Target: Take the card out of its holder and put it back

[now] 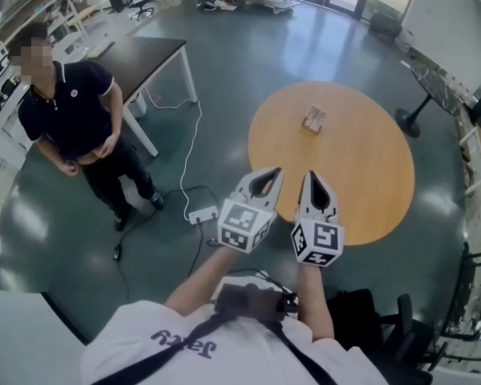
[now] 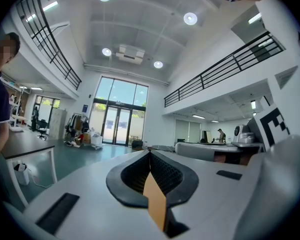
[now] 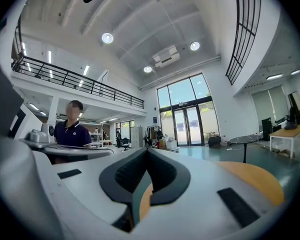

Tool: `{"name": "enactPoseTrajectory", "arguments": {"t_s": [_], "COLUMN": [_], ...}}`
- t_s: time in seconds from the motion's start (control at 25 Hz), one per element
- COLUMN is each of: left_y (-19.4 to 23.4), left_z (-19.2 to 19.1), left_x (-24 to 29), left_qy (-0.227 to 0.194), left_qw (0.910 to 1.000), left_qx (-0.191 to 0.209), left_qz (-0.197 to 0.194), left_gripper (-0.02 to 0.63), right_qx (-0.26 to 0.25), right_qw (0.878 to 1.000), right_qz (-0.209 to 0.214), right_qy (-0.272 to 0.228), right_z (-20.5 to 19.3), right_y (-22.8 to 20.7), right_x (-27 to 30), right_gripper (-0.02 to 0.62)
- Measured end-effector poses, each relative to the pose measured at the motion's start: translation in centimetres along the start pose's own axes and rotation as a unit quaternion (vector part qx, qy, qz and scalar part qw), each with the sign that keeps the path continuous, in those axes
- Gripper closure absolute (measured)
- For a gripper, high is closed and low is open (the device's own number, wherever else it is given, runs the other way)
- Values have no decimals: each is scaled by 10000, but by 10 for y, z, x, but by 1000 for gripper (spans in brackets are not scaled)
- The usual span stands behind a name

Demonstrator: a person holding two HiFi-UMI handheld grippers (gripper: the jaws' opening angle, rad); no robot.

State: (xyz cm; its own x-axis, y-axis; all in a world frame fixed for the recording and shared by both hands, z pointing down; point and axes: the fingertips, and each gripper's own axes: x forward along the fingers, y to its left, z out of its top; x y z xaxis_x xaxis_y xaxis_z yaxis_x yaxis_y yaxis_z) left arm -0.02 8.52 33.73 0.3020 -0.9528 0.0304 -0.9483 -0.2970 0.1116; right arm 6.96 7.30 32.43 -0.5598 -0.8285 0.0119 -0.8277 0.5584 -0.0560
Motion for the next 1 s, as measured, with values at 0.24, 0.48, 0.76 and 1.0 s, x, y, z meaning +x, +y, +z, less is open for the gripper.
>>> {"name": "enactPoseTrajectory", "arguments": {"t_s": [0.24, 0.48, 0.76, 1.0], "left_y": [-20, -17, -6, 39], "left_z": [-10, -18, -25, 4], "left_x": [22, 38, 80, 127], "left_qy": [90, 262, 347, 39], "left_qw": [9999, 9997, 9983, 9973], "left_qx": [61, -13, -58, -127], "left_qz": [-2, -25, -471, -720], "left_gripper": [595, 595, 595, 595], "right_qx": [233, 309, 282, 168], "right_qw": [9995, 9990, 9973, 9962], "right_qz": [-190, -242, -608, -837], "right_qy": [131, 227, 294, 189], "right_z": [-16, -23, -27, -15], "right_y": [-44, -52, -72, -77], "right_x": [-4, 0, 34, 83], "right_gripper": [575, 575, 575, 575]}}
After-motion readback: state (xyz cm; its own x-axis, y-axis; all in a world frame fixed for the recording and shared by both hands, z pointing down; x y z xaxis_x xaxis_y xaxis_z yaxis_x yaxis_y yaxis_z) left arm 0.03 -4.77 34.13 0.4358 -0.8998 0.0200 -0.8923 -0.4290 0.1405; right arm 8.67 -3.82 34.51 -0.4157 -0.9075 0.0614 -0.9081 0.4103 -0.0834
